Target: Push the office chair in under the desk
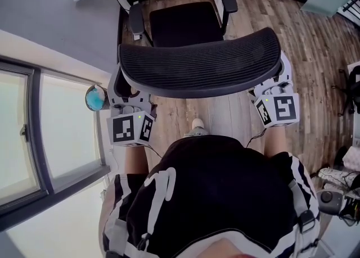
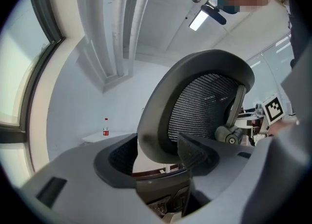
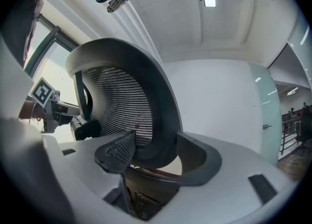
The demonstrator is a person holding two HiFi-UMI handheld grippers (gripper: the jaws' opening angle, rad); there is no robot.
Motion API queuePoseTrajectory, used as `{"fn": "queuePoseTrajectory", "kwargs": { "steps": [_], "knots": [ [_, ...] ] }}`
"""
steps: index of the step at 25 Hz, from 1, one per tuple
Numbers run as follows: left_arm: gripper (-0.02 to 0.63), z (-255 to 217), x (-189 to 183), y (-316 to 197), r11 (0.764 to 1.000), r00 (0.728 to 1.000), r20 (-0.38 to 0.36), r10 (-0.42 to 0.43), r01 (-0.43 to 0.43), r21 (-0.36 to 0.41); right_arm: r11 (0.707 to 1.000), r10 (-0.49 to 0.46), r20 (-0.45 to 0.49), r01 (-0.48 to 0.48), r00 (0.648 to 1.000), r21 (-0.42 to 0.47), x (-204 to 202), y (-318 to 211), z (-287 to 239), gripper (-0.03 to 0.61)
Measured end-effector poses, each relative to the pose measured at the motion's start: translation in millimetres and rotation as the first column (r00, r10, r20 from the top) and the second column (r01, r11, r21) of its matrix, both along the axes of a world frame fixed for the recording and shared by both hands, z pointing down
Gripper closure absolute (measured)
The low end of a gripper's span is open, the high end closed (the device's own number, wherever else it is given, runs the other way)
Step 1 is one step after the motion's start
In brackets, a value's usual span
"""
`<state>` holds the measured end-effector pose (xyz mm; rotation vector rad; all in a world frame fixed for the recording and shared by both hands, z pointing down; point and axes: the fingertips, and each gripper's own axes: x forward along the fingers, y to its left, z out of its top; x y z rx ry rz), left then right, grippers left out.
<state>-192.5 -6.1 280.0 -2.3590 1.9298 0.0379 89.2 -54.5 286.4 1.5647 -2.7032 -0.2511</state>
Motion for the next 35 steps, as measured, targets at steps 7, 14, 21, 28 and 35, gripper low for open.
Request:
{"fn": "queuePoseTrajectory", "kwargs": {
  "steps": [7, 14, 21, 28, 35],
  "knots": [
    [0.37, -5.3, 5.8, -6.0, 1.0, 1.0, 0.005, 0.012, -0.012, 0.014, 1.0, 0.012, -0.002, -0.012, 1.0, 0.005, 3.1, -2.8, 1.0, 0.327],
    [0.371, -7.5, 2.9, -10.5, 1.0, 1.0, -0.013, 0.003, -0.003, 0.003, 1.0, 0.013, 0.056, -0.012, 0.998, -0.025, 10.3, -14.7, -2.3, 0.325],
    [0.371, -6.1, -2.1, -18.0, 1.0, 1.0, 0.012, -0.014, 0.014, -0.012, 0.999, 0.008, 0.085, -0.005, 0.996, -0.042, 7.0, -27.0, -4.0, 0.327],
    [0.337, -11.0, -4.7, -31.5, 0.999, 0.999, 0.014, 0.035, -0.035, -0.034, 0.999, 0.005, 0.077, -0.001, 0.997, -0.049, 4.8, -31.4, -4.4, 0.327],
    [0.339, -11.7, -5.7, -37.7, 0.999, 0.999, 0.002, 0.05, -0.05, -0.015, 0.999, 0.009, 0.071, -0.005, 0.997, -0.055, 1.7, -35.4, -4.0, 0.327]
  ]
}}
